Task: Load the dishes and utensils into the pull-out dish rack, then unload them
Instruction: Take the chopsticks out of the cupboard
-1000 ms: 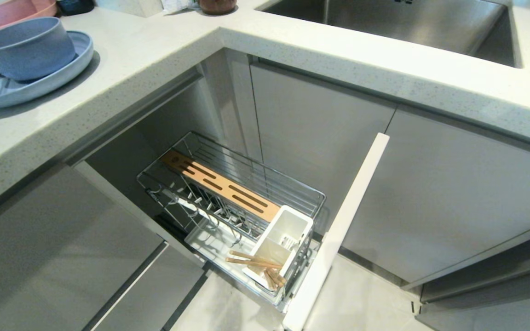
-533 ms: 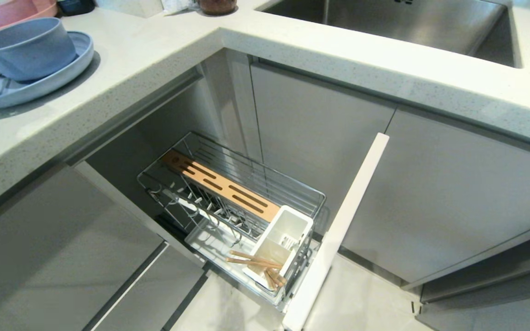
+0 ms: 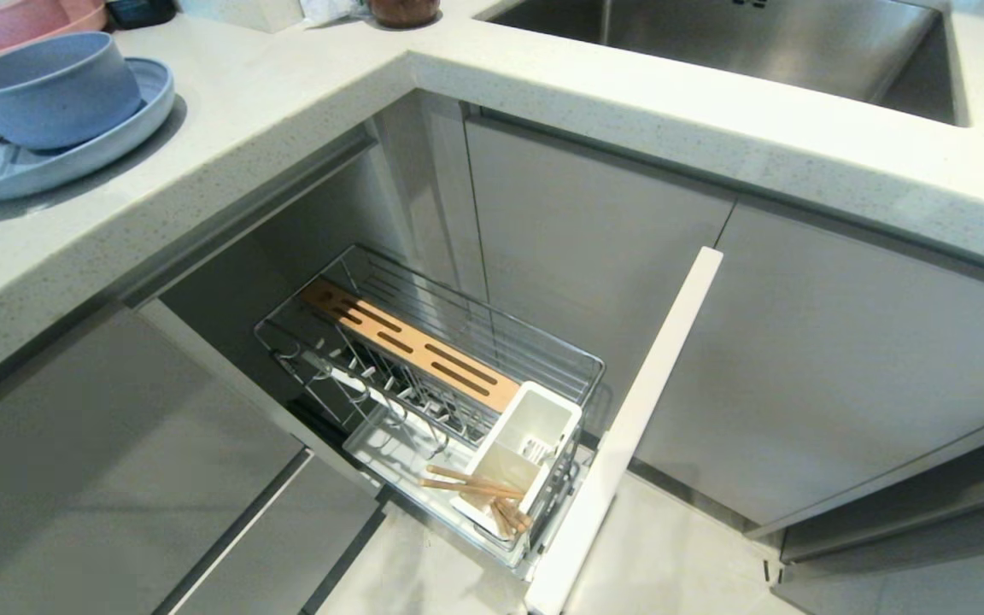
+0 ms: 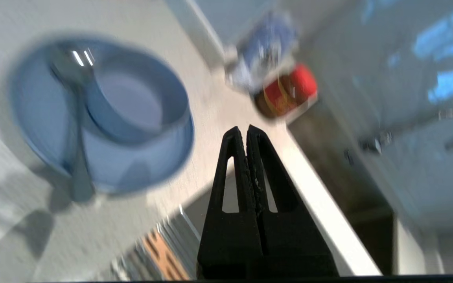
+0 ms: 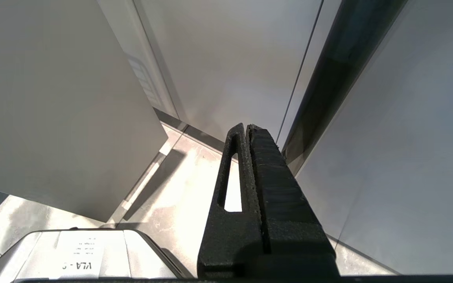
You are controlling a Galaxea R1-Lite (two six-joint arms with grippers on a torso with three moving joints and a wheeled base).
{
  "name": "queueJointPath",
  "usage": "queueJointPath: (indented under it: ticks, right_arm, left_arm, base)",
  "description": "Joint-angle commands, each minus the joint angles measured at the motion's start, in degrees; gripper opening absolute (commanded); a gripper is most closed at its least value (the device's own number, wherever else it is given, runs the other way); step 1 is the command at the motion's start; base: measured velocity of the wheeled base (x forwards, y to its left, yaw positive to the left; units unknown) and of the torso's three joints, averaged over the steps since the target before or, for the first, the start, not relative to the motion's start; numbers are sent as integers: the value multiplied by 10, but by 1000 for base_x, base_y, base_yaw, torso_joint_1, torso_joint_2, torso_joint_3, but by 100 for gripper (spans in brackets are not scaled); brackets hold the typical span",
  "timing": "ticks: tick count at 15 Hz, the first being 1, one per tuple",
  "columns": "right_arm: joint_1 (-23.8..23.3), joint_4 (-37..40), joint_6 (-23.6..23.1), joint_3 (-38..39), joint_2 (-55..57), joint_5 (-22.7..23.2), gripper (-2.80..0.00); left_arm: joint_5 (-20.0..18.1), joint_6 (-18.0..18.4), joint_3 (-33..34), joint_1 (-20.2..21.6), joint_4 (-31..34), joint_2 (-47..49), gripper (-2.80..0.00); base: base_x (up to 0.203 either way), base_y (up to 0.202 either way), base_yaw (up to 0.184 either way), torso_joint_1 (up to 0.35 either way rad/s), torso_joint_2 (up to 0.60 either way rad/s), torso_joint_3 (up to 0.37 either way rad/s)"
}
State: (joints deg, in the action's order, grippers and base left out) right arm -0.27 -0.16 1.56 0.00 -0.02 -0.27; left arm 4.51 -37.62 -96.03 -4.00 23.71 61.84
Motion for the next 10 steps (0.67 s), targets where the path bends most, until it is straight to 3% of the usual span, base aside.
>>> queueJointPath:
  ticks: [1,6,10]
  right_arm:
    - [0,0,0,1,-2,0,-280]
    - [0,0,0,1,-2,0,-280]
    - [0,0,0,1,-2,0,-280]
  left_arm:
    - [1,1,2,-75,38,28,-280]
    - [0,47,17,-173,161,87,-280]
    - [-7,79,14,-210,247,120,-280]
  base:
    - [0,0,0,0,0,0]
    - [0,0,0,0,0,0]
    - [0,0,0,0,0,0]
